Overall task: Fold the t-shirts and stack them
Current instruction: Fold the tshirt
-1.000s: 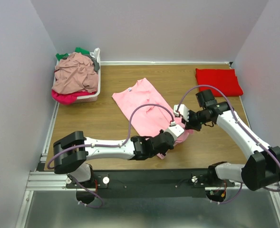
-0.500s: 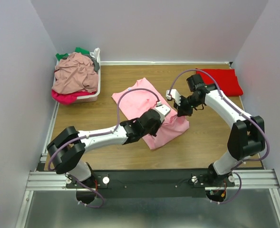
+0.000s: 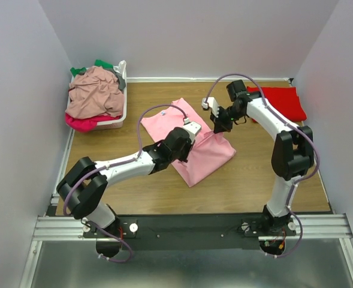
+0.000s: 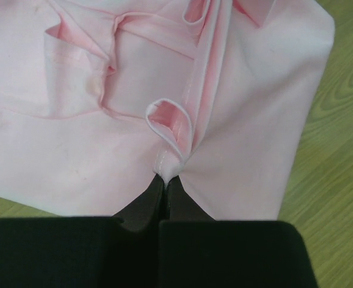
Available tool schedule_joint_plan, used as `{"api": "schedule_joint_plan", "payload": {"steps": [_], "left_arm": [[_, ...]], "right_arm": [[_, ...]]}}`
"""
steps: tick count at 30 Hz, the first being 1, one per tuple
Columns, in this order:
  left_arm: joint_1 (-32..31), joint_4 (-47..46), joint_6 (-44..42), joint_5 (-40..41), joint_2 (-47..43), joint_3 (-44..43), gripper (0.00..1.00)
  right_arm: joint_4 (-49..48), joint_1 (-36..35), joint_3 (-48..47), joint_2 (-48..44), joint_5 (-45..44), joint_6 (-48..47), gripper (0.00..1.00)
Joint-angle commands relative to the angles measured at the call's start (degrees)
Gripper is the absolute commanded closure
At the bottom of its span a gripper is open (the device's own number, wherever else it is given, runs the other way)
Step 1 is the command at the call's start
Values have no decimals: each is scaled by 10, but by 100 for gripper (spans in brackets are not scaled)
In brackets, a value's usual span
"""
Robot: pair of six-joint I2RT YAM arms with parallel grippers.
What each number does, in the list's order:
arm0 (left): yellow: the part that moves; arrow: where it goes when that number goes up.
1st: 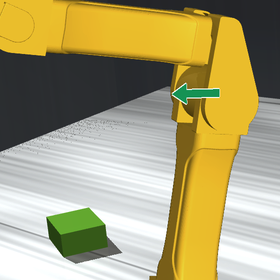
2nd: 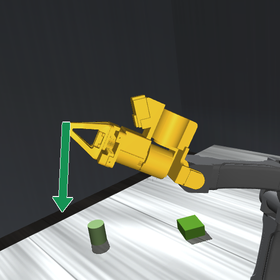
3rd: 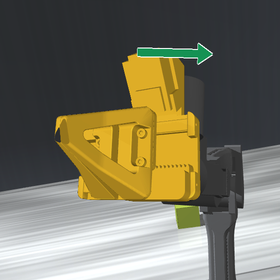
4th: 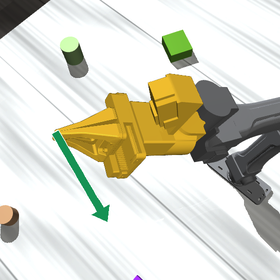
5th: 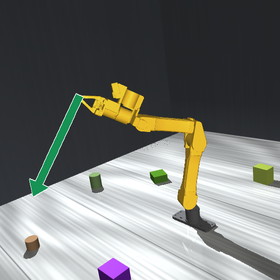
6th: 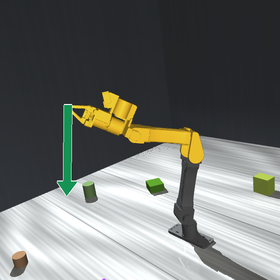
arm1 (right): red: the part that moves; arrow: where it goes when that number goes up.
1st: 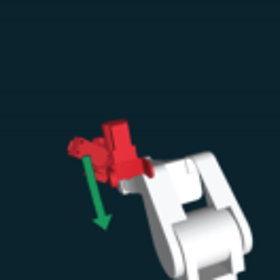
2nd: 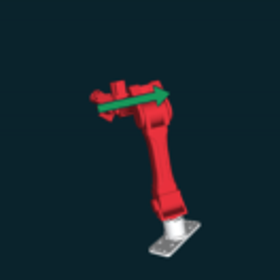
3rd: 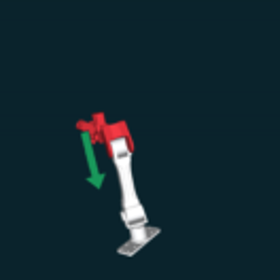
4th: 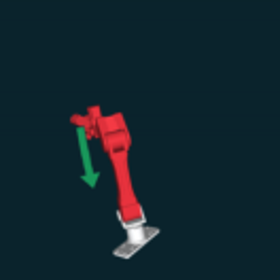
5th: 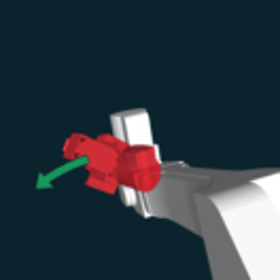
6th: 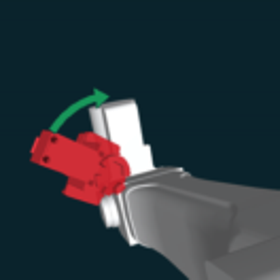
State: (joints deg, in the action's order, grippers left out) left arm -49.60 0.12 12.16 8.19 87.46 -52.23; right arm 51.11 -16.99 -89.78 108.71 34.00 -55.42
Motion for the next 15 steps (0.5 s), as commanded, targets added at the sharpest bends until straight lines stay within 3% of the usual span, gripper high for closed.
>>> {"api": "schedule_joint_plan", "payload": {"steps": [1, 15], "left_arm": [[31, -12, 8, -31, 14, 6, 100], [81, -28, 4, -70, 63, -2, 100]], "right_arm": [[0, -10, -42, 43, 27, 26, 99], [-7, -15, -125, 121, 17, 69, 99]]}}
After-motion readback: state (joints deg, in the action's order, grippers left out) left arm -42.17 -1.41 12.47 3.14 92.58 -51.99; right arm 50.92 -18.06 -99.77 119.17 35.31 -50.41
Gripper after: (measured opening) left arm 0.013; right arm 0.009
